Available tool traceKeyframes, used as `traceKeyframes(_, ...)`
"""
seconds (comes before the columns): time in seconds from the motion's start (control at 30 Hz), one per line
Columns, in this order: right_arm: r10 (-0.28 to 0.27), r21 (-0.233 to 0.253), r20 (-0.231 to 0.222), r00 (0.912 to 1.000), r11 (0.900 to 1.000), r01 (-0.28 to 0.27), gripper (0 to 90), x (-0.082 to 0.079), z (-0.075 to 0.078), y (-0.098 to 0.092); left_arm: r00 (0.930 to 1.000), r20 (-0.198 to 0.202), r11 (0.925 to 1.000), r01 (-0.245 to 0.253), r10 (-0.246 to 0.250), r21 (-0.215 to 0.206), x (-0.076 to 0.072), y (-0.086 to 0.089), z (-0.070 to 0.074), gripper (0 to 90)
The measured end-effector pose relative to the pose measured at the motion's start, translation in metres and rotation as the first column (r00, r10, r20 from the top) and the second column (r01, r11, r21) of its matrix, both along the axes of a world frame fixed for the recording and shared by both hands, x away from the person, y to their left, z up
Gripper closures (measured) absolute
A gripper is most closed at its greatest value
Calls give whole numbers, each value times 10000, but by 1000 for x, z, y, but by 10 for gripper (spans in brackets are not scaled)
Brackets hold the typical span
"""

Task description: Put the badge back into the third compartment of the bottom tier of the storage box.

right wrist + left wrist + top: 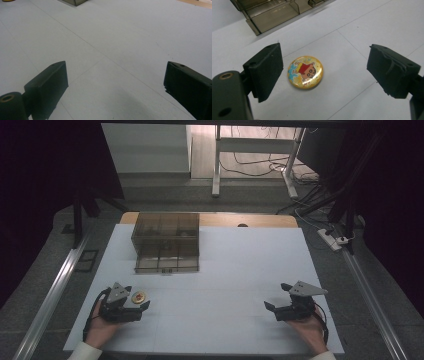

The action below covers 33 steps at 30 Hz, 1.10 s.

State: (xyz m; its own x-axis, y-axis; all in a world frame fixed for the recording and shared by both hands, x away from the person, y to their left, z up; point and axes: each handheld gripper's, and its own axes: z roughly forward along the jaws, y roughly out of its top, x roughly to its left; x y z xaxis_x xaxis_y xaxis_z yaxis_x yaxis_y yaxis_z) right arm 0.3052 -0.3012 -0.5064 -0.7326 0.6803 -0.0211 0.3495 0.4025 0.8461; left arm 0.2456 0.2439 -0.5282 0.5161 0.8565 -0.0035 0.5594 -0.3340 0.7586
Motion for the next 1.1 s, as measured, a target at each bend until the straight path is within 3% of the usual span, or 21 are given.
traceKeyframes(0.4, 2, -84, 152, 9999, 10000, -1, 60, 0, 2, -3, 10000, -14, 9992, 6, -7, -388, -3, 5, 4, 130)
traceKeyframes(0.63, 60, -119, 243, 9997, 9999, -58, 60, -1, 3, 1, 9994, -281, 9979, 198, -215, -612, 0, 5, 7, 126)
traceKeyframes(0.87, 51, -97, 232, 9997, 9999, -49, 60, -3, 3, 0, 9987, -351, 9980, 352, -370, -516, 3, 3, 13, 126)
traceKeyframes(1.1, 72, -148, 386, 9992, 9999, -66, 60, -4, 5, 3, 9989, -147, 9985, 437, -442, -343, 3, 1, 24, 120)
